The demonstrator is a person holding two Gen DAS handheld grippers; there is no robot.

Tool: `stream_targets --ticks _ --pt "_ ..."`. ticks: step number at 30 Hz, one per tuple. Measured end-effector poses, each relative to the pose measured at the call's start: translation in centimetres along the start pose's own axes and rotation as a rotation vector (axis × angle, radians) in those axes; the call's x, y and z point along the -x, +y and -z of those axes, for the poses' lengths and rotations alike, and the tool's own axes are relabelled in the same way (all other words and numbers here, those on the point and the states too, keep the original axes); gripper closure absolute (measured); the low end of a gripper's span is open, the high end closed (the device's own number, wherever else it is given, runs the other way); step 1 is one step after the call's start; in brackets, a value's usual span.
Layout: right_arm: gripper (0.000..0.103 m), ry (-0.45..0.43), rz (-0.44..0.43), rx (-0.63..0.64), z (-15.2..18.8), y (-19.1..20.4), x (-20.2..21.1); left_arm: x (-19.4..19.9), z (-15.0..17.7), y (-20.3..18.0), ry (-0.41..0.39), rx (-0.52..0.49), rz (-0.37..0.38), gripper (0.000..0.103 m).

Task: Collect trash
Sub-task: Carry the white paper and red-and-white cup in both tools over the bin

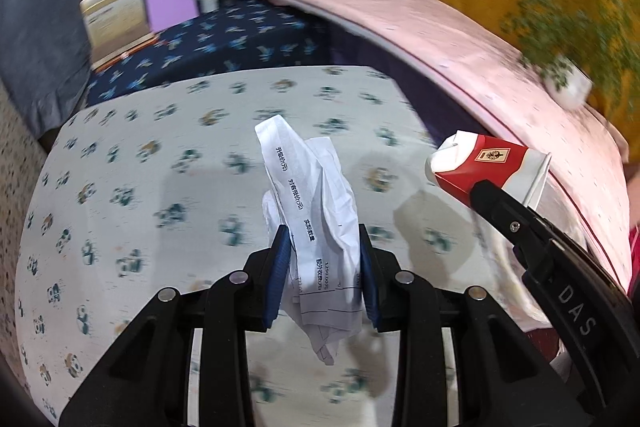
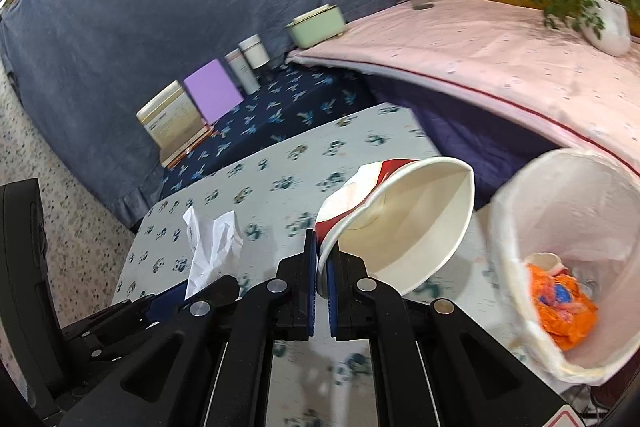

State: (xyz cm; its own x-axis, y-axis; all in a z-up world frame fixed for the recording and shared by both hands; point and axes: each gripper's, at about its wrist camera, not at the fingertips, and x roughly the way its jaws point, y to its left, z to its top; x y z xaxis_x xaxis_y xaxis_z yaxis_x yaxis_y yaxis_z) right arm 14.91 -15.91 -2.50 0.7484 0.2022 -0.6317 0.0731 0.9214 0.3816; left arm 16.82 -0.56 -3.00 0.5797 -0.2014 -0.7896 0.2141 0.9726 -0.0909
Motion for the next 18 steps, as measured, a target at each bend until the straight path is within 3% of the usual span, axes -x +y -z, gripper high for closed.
stream_targets --ticks 18 --pt "0.098 -0.106 0.158 -0.219 1.9 -15.2 8.0 -0.8 1.3 -16.2 0.040 -0.264 0.166 0.072"
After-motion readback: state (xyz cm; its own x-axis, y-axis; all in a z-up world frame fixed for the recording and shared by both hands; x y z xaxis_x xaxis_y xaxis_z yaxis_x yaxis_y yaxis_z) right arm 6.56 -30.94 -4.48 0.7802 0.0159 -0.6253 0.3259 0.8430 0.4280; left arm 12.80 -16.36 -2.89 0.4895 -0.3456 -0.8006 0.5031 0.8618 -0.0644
